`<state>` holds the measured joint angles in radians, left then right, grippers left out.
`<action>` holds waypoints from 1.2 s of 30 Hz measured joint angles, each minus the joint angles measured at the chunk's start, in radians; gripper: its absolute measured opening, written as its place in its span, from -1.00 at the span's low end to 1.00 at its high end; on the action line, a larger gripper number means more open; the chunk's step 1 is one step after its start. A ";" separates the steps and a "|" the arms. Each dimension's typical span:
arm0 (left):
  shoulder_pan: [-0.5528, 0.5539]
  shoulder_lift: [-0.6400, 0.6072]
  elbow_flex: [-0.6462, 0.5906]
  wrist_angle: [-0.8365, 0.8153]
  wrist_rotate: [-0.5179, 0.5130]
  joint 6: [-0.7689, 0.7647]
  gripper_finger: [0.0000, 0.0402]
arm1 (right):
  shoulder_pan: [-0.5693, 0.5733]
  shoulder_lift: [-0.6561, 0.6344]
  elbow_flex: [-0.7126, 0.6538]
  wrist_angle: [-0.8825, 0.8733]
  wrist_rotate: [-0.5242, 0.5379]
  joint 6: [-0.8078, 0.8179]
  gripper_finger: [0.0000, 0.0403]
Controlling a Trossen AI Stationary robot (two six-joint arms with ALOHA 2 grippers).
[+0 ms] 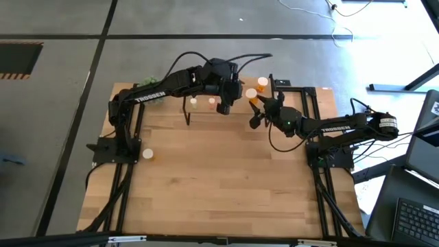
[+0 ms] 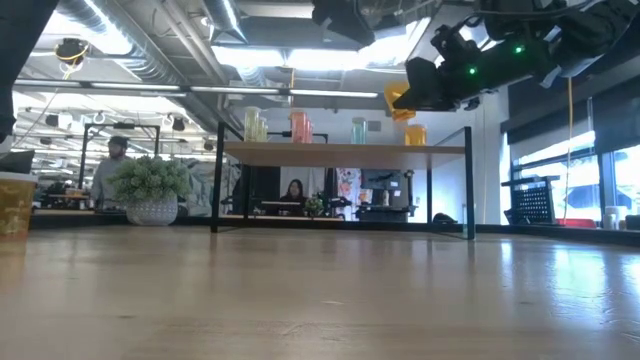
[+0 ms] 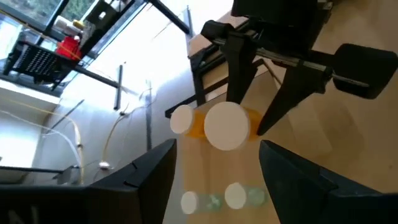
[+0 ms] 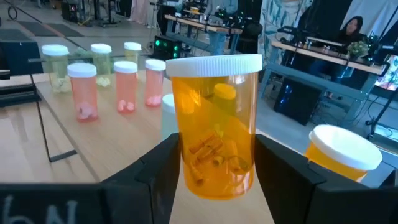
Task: Pick and place medicine bottles onto shelf by color
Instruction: Put the right orange pill bottle on the shelf aligned with the other orange pill bottle
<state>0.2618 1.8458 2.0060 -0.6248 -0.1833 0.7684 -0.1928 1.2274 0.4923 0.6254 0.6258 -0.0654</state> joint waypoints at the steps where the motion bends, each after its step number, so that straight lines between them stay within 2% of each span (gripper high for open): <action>1: 0.005 0.000 0.000 0.001 0.020 -0.011 0.12 | 0.000 0.000 0.000 0.006 0.000 0.000 -0.03; 9: 0.035 0.001 0.000 0.083 0.162 -0.036 0.12 | 0.000 0.000 0.000 0.007 -0.001 0.000 -0.03; 14: 0.059 0.044 0.001 0.096 0.245 -0.121 0.13 | 0.000 0.000 0.000 0.007 -0.001 -0.021 -0.03; 24: 0.066 0.112 0.001 0.106 0.258 -0.202 0.13 | 0.000 0.000 0.000 0.010 0.000 -0.077 -0.03; 30: 0.078 0.113 0.001 0.105 0.316 -0.269 0.13 | 0.000 0.000 0.000 0.011 -0.001 -0.125 -0.03; 36: 0.102 0.113 0.001 0.102 0.326 -0.369 0.12 | 0.000 0.000 0.000 0.012 -0.001 -0.156 -0.03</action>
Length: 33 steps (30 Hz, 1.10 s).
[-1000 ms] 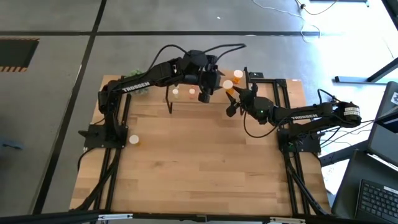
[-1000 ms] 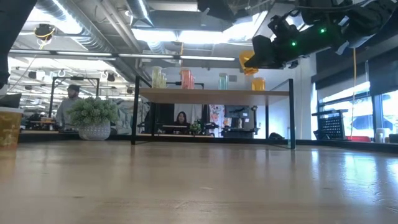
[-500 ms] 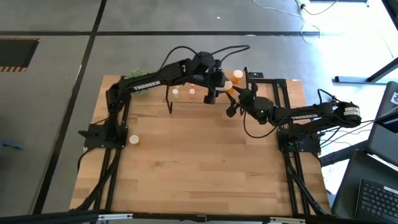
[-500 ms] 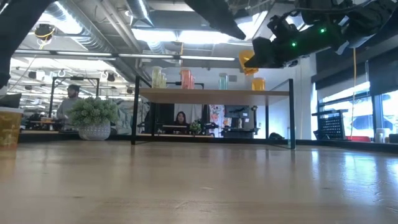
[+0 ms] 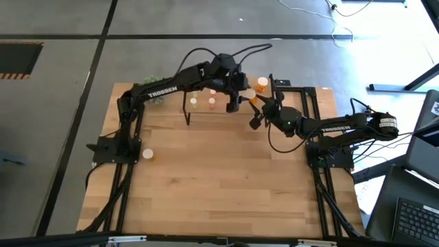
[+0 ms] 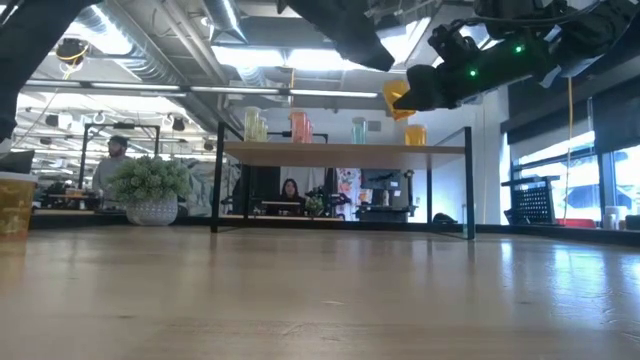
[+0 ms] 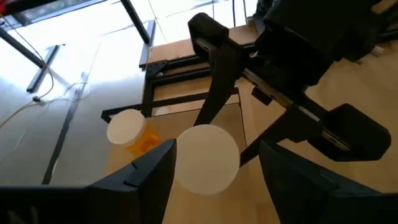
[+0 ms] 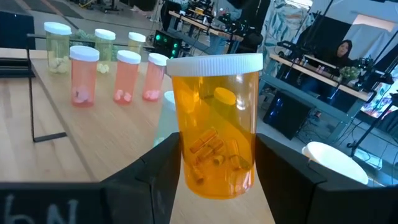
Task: Pick and place medicine bottles onto shelf by color
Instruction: Put the right orange pill bottle on the shelf aligned with the other orange pill bottle
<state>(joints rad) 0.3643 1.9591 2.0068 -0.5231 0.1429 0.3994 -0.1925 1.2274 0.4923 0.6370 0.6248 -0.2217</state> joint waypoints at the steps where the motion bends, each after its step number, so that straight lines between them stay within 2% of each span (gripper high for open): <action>1: 0.004 0.000 0.000 -0.001 0.000 -0.006 0.13 | 0.000 0.000 0.000 0.000 -0.003 0.000 -0.03; 11: 0.009 0.019 -0.001 -0.013 0.035 -0.161 0.13 | 0.000 0.000 0.000 0.002 -0.034 0.000 -0.03; 14: 0.002 0.040 -0.001 0.000 0.039 -0.147 0.12 | 0.000 0.001 -0.001 -0.006 -0.029 0.000 -0.03; 22: -0.027 0.039 -0.001 0.039 -0.106 0.013 0.13 | 0.000 0.001 0.000 0.002 -0.036 0.003 -0.03; 26: -0.026 0.038 -0.001 0.049 -0.148 0.011 0.12 | 0.000 0.001 0.000 0.002 -0.035 0.002 -0.03; 33: -0.022 0.037 -0.001 0.038 -0.149 -0.070 0.13 | 0.000 0.001 0.000 0.001 -0.035 0.000 -0.03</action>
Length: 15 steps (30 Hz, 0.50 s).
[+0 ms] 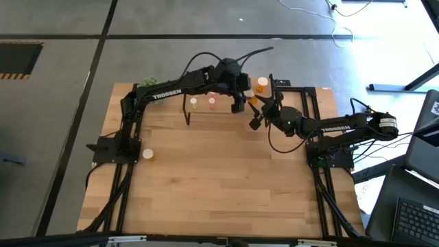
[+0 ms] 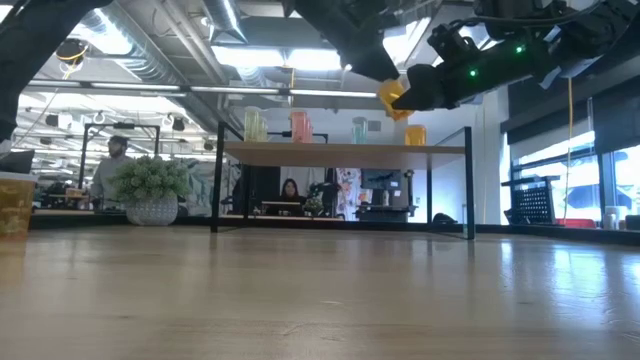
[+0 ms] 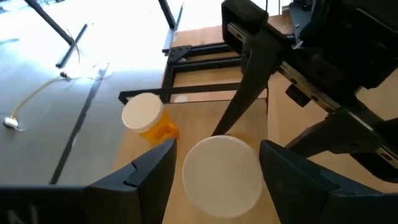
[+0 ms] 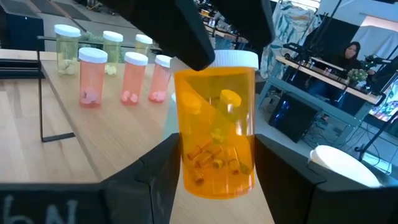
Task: Pick and place medicine bottles onto shelf by color
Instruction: Put the right orange pill bottle on the shelf aligned with the other orange pill bottle
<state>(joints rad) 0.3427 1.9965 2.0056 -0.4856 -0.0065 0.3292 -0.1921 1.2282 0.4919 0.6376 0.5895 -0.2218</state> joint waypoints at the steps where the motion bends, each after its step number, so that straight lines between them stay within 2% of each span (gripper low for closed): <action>1: 0.002 0.000 0.000 -0.003 0.001 -0.014 0.12 | 0.000 0.000 0.000 0.000 0.000 0.000 -0.03; 7: 0.006 0.000 0.000 -0.070 0.041 -0.109 0.13 | 0.000 0.000 0.000 -0.005 -0.001 0.000 -0.03; 15: 0.006 -0.001 0.000 -0.078 0.046 -0.117 0.13 | 0.000 0.000 0.000 -0.004 0.001 -0.022 -0.03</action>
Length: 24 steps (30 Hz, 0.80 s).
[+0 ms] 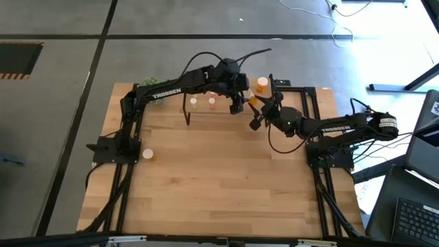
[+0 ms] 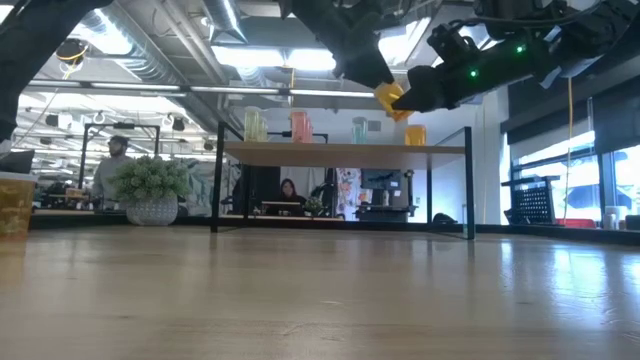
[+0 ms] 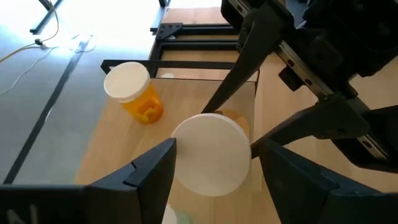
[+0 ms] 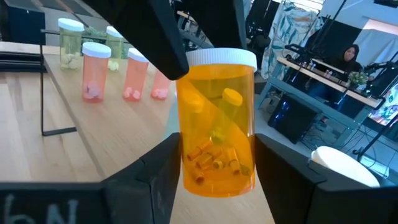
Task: Pick and place medicine bottles onto shelf by color
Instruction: Put the right orange pill bottle on the shelf aligned with the other orange pill bottle
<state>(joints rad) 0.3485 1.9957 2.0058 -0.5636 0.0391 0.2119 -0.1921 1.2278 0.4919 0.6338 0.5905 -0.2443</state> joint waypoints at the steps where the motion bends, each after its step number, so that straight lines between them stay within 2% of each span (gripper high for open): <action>1: 0.000 0.000 0.000 0.001 0.000 0.001 0.13 | 0.000 0.000 0.000 0.000 0.001 -0.002 -0.03; 8: 0.001 -0.014 0.000 0.040 -0.004 0.046 0.12 | 0.000 0.000 0.000 0.005 0.002 -0.001 -0.03; 14: -0.012 -0.036 0.000 0.070 -0.097 0.121 0.12 | 0.000 0.000 0.000 -0.001 0.009 0.058 -0.03; 18: -0.016 -0.066 0.001 0.073 -0.153 0.136 0.12 | 0.000 0.000 0.000 -0.010 0.070 0.142 -0.03; 24: -0.015 -0.092 0.001 0.062 -0.173 0.139 0.12 | 0.040 -0.001 0.000 -0.012 0.207 0.210 -0.03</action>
<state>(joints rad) 0.3336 1.9039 2.0068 -0.5013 -0.1337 0.3511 -0.1523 1.2272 0.4923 0.6221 0.7979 -0.0346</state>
